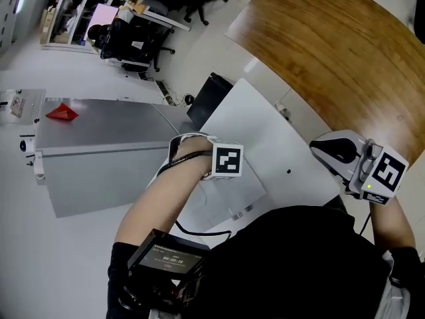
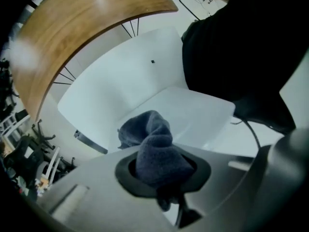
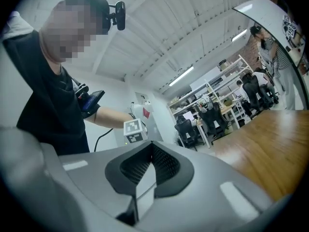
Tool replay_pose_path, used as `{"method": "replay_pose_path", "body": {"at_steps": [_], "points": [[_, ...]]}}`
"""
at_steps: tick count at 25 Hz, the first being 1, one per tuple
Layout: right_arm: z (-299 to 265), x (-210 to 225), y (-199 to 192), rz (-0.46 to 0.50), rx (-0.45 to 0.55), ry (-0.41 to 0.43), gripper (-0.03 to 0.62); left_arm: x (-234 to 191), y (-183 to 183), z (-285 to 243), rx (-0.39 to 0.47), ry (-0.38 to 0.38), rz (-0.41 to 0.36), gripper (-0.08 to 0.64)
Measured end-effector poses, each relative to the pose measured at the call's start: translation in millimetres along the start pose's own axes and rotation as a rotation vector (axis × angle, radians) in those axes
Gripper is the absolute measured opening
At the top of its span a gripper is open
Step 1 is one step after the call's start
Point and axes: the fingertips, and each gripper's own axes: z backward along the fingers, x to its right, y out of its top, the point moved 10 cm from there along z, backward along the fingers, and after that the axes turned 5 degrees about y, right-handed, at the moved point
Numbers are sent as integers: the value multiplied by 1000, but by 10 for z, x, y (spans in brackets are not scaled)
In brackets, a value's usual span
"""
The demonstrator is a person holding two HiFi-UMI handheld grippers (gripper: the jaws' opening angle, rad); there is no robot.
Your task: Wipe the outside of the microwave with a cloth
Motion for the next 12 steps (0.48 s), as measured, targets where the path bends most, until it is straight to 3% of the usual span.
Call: {"method": "replay_pose_path", "body": {"at_steps": [7, 12], "points": [[542, -23, -322, -66, -55, -140, 5, -505, 793, -1041, -57, -154, -13, 52], [829, -130, -368, -97, -46, -214, 5, -568, 1067, -1365, -28, -131, -2, 52]]}}
